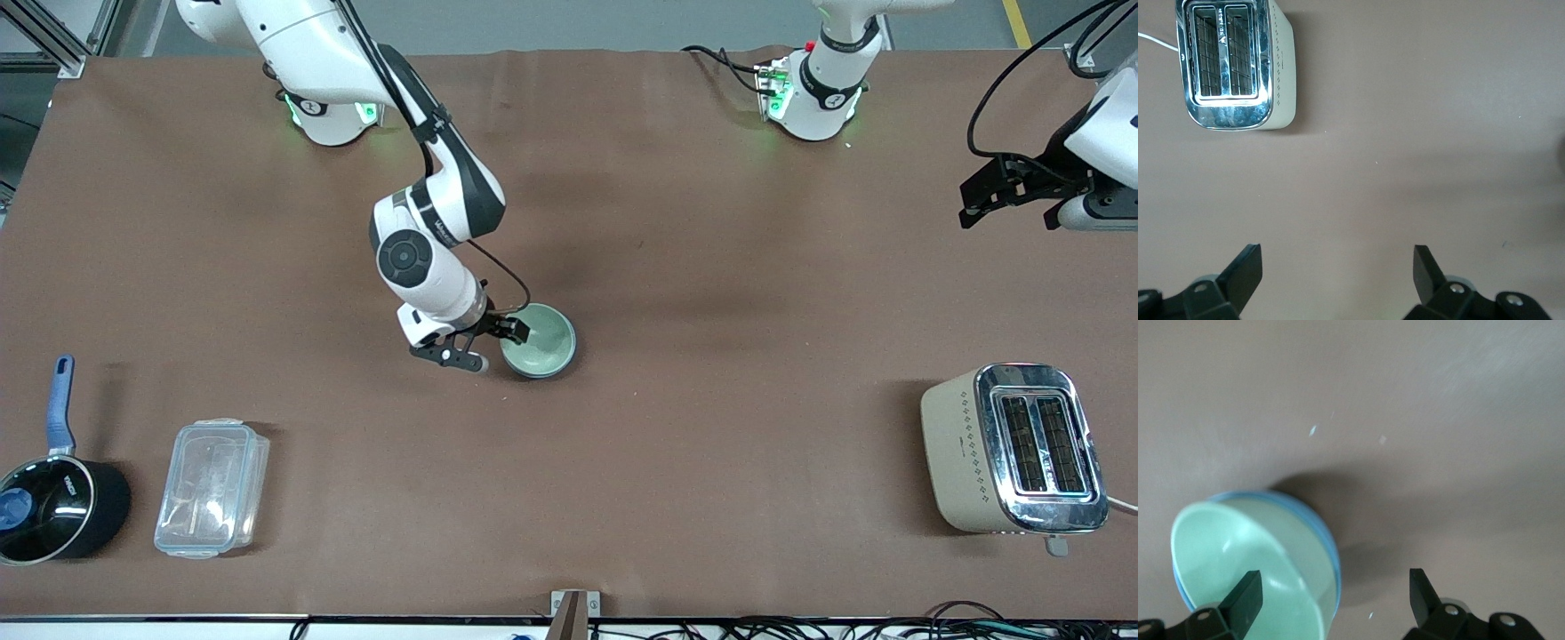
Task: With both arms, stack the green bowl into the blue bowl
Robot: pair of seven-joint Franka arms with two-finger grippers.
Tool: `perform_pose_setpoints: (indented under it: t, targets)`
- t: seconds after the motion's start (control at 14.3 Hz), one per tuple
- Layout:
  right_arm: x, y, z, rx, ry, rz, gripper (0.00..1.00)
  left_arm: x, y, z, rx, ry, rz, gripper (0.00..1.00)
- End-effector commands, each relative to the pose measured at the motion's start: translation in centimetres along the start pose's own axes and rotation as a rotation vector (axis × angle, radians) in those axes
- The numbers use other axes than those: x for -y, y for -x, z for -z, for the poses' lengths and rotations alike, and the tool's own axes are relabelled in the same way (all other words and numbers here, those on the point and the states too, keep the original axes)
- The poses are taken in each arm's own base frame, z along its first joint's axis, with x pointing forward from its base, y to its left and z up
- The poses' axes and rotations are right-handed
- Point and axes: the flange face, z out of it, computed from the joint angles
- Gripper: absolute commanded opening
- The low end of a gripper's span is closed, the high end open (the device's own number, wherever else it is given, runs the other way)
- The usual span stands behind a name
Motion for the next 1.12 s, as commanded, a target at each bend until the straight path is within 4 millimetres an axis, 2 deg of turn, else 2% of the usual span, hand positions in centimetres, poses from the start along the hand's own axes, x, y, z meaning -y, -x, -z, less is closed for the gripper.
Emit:
perform_pose_setpoints:
  t: [0.0, 0.07, 0.21, 0.42, 0.63, 0.84, 0.98, 1.05]
  targets:
    - [-3.5, -3.5, 7.8, -0.034, -0.01, -0.055, 1.0, 0.0, 0.6, 0.5, 0.004, 0.008, -0.012, 1.0]
    - [-5.5, -5.2, 10.9, -0.059, 0.006, -0.059, 1.0, 0.1, 0.6, 0.5, 0.002, 0.007, -0.011, 1.0]
    - [-9.5, -7.8, 16.0, -0.07, 0.062, -0.02, 1.0, -0.1, 0.5, 0.2, 0.008, 0.004, -0.014, 1.0]
    - [-15.8, -10.6, 22.1, -0.097, 0.055, -0.007, 1.0, -0.2, 0.1, -0.1, 0.005, 0.002, -0.016, 1.0]
    - [-21.4, -12.3, 26.0, -0.135, 0.104, 0.035, 1.0, -0.1, 0.1, 0.0, 0.004, 0.002, -0.01, 1.0]
    - [-24.1, -12.5, 29.9, -0.191, 0.104, 0.03, 1.0, 0.0, 0.1, 0.1, 0.002, 0.001, -0.01, 1.0]
    - [-25.9, -12.5, 33.0, -0.191, 0.092, 0.005, 1.0, 0.2, 0.1, 0.1, 0.002, 0.003, -0.008, 1.0]
    - [-26.7, -12.2, 35.2, -0.169, 0.098, 0.021, 1.0, 0.3, 0.1, 0.2, -0.001, 0.002, -0.006, 1.0]
